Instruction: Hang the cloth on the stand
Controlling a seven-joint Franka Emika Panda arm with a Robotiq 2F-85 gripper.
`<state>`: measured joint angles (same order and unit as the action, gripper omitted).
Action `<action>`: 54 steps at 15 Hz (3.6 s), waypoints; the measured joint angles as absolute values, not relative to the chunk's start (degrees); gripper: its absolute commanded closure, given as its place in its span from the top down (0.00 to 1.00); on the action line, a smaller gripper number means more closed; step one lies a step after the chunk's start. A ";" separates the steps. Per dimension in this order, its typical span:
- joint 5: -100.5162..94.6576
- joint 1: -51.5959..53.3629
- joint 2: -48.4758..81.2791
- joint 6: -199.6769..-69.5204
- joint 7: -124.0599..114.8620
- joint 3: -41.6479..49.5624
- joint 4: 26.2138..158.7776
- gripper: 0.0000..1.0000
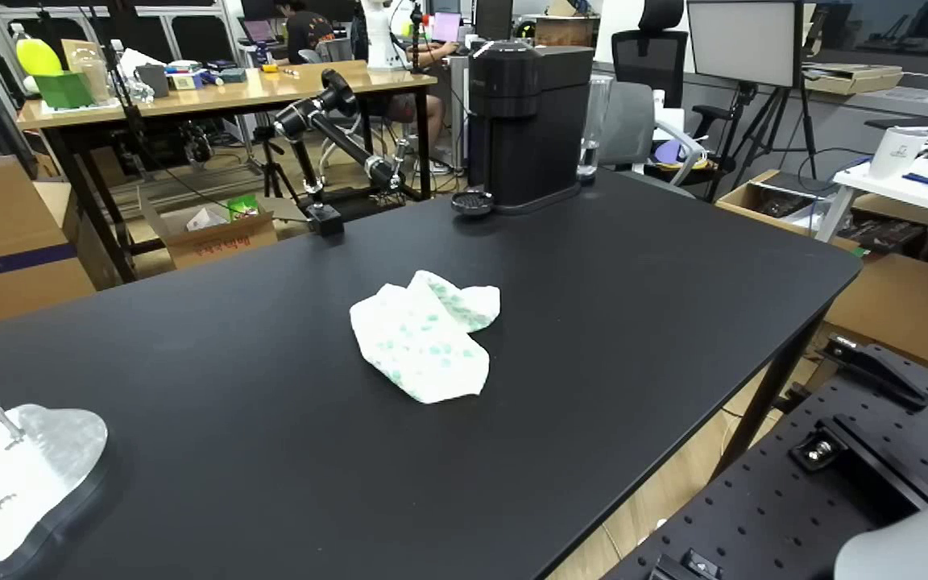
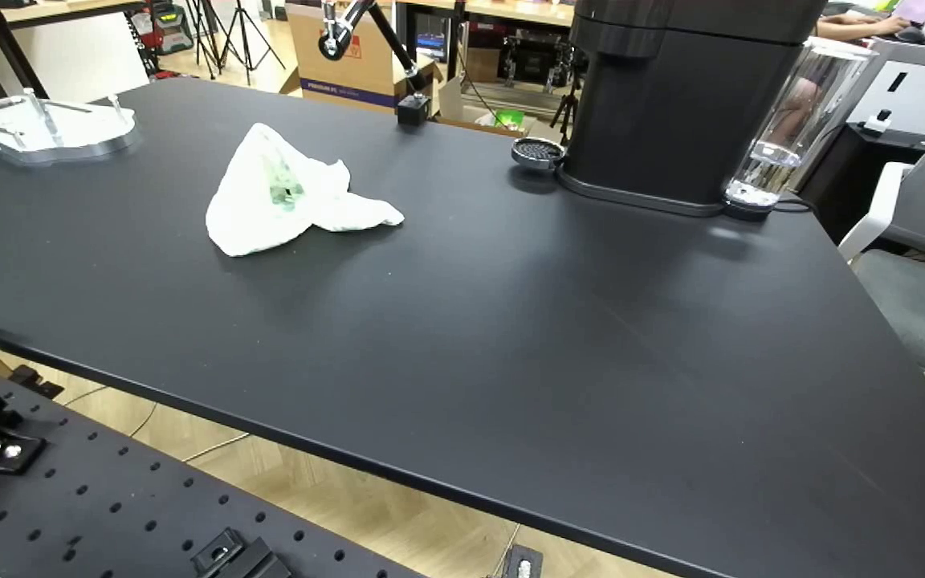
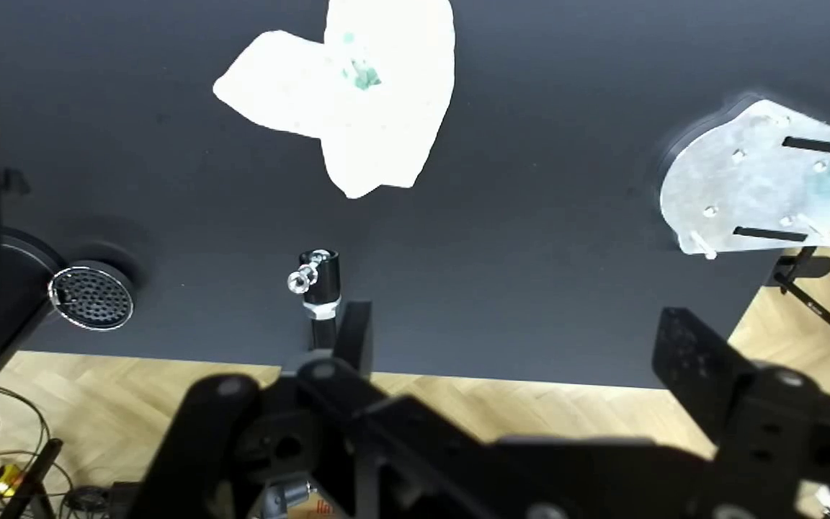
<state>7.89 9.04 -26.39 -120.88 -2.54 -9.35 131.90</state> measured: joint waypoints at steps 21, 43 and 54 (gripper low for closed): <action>2.19 8.28 -10.71 -158.40 -7.58 -12.62 159.63 1.00; -40.58 6.89 11.48 -177.09 -32.68 -4.33 149.05 0.31; -34.38 8.50 10.92 -176.48 -34.22 -3.92 147.79 0.01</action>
<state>-34.38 8.50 10.92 -176.48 -34.22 -3.92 147.79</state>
